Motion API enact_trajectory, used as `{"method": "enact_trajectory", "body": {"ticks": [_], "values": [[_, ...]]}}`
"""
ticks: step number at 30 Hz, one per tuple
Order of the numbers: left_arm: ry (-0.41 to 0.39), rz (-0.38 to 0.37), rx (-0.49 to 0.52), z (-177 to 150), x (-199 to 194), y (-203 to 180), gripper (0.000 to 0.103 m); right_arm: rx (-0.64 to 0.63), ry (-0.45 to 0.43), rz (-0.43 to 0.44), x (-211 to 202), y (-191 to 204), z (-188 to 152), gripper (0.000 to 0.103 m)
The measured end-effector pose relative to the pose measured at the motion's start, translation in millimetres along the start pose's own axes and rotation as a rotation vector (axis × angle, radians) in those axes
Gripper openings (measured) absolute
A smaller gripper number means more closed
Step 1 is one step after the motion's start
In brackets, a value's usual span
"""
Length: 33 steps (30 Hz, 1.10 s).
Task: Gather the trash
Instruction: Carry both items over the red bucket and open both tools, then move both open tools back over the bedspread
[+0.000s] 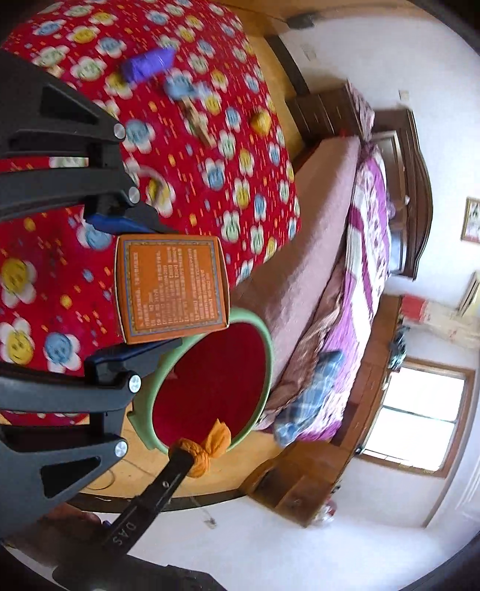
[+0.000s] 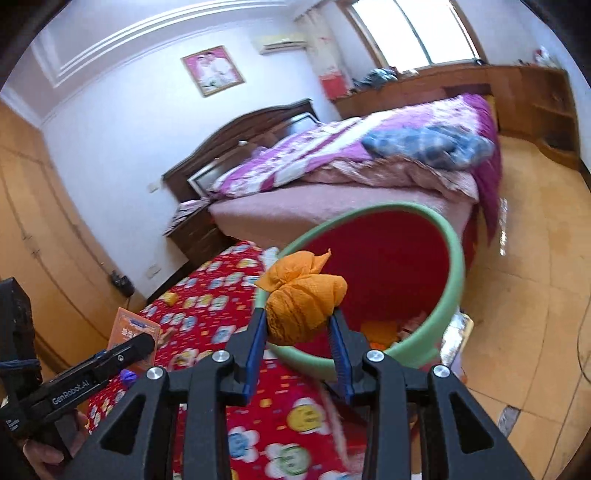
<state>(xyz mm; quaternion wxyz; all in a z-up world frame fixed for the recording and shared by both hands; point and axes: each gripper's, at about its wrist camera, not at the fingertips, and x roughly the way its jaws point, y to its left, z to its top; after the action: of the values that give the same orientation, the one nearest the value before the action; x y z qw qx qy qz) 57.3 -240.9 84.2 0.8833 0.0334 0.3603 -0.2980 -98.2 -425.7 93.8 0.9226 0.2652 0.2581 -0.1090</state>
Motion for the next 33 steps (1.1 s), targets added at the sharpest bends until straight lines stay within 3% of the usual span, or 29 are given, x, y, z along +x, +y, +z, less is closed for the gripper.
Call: {"method": "enact_trajectory", "body": {"ticks": [14, 17, 22, 33], "values": [[0.073, -0.14, 0.045, 39, 79, -45, 0.049, 0.057, 0.0, -0.082, 29, -48, 21, 0.044], [0.079, -0.162, 0.054, 40, 88, -50, 0.066, 0.066, -0.012, -0.089, 31, -55, 24, 0.046], [0.071, -0.159, 0.073, 38, 91, -51, 0.068, 0.07, -0.017, -0.092, 36, -60, 28, 0.055], [0.08, -0.164, 0.006, 36, 81, -31, 0.068, 0.069, -0.015, -0.084, 38, -57, 29, 0.059]]}}
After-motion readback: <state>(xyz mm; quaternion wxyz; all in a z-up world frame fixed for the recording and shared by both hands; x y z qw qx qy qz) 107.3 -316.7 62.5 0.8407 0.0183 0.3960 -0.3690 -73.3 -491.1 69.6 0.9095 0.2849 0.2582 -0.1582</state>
